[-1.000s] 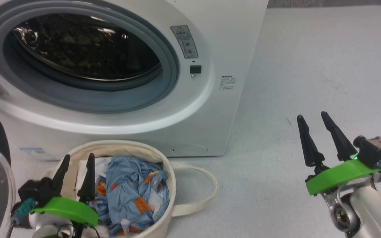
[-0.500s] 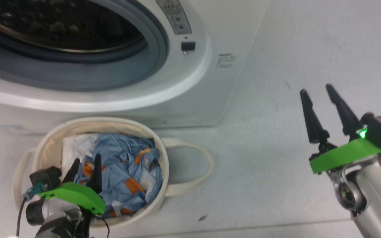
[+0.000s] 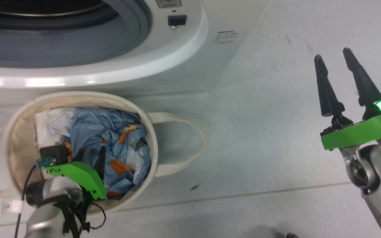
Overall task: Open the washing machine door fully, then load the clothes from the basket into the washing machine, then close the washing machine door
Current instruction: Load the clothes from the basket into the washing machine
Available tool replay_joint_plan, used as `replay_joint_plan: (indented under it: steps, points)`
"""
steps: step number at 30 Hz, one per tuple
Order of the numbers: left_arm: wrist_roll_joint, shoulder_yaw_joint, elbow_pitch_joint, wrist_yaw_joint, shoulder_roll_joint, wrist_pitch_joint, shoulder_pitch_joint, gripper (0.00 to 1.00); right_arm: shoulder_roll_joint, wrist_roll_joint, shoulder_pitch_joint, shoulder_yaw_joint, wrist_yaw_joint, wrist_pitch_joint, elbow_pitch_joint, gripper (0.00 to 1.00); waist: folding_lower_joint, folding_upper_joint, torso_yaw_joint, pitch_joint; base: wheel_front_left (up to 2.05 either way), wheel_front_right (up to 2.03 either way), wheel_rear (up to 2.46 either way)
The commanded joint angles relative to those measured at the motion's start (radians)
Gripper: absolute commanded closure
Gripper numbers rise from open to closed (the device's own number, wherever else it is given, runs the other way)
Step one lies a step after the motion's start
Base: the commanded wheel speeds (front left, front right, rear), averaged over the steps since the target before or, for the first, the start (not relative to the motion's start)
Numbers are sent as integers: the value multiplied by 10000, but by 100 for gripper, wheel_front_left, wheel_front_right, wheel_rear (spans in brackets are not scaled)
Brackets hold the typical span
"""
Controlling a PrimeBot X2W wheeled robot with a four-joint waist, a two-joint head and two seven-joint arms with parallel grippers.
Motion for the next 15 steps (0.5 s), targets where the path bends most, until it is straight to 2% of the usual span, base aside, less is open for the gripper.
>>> replay_joint_plan:
  steps: [1,15]
  points:
    - [59,112,-17,0,415,4,-58,0,-195,-88,46,-2,8,-122,-329,0,-2,0,-170,297,0,0,0]
    - [-345,370,250,1092,663,994,-245,0,-284,-238,172,-765,8,6,-883,0,-2,0,-970,1021,0,0,0]
